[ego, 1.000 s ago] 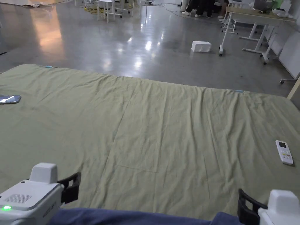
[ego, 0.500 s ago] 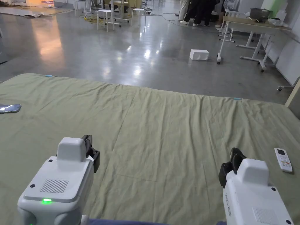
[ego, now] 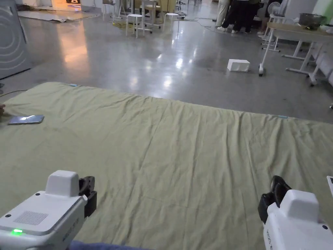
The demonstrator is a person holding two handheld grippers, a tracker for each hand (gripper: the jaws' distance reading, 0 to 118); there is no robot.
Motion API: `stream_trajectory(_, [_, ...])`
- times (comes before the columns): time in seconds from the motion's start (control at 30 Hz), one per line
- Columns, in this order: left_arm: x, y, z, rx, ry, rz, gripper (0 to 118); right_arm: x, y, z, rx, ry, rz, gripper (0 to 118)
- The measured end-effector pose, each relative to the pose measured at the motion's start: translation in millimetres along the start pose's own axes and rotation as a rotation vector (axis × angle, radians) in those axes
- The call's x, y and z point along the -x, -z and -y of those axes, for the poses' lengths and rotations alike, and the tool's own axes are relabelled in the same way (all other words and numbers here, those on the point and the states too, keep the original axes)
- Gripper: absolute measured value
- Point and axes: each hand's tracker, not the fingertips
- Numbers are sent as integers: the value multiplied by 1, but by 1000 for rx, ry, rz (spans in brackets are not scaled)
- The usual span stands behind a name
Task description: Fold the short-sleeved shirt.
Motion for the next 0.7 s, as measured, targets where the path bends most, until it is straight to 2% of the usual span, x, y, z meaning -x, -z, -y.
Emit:
stream_trajectory(0.13, [52,18,37,223,-18,-28,0,0,3,16,44,-14,-8,0])
stream_trajectory(0.27, [100,40,72,332,-152,86,2,2,8,29,123,0,-12,0])
stream_trajectory(0.33, [119,49,88,389,-207,154,23,4,10,32,130,-16,-11,0])
stream_trajectory(0.37, [128,55,96,426,-237,180,41,4,10,35,141,-18,-16,0])
stream_trajectory(0.4, [135,60,102,470,-273,219,64,4,11,38,143,-27,-15,0])
stream_trajectory(0.43, [144,66,114,512,-327,272,75,5,11,40,144,-49,-10,0])
stream_trajectory(0.47, [150,71,121,545,-362,306,79,4,12,42,149,-54,-8,0])
stream_trajectory(0.6, [167,86,147,630,-538,464,81,0,14,49,197,-46,0,0])
stream_trajectory(0.7, [178,93,160,579,-734,580,82,-1,12,51,211,-56,11,0])
